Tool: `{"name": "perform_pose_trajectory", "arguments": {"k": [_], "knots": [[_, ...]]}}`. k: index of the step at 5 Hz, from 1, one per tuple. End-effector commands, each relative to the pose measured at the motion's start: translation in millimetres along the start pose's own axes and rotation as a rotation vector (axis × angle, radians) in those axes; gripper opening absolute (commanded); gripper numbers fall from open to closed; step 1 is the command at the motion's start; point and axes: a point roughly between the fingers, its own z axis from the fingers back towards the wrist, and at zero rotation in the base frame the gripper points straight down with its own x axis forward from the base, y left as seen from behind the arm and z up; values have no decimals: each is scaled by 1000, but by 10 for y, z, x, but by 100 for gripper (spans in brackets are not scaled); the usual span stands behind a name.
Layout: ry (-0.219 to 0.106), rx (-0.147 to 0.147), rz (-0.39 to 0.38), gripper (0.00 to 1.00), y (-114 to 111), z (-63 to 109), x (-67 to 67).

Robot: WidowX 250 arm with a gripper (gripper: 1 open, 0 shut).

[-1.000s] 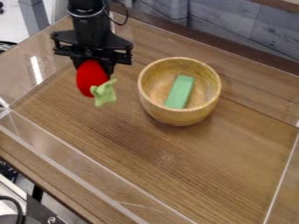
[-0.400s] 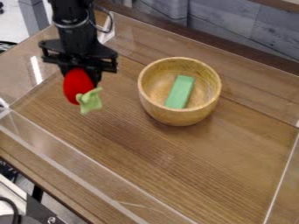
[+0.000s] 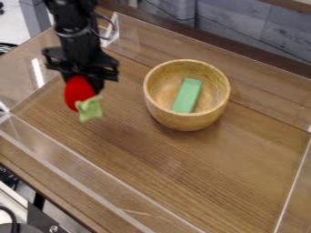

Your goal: Move the red fruit to the left

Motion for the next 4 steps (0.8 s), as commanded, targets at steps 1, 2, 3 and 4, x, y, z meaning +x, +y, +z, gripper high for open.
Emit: {"name": "perform_pose_trajectory", "arguments": {"k": [1, 2, 3, 4], "knots": [[-34, -10, -92, 0, 76, 93, 124], [-35, -25, -170, 0, 161, 137, 151], [-24, -35, -189, 0, 108, 7, 104], [-15, -45, -205, 0, 26, -121, 57]]}}
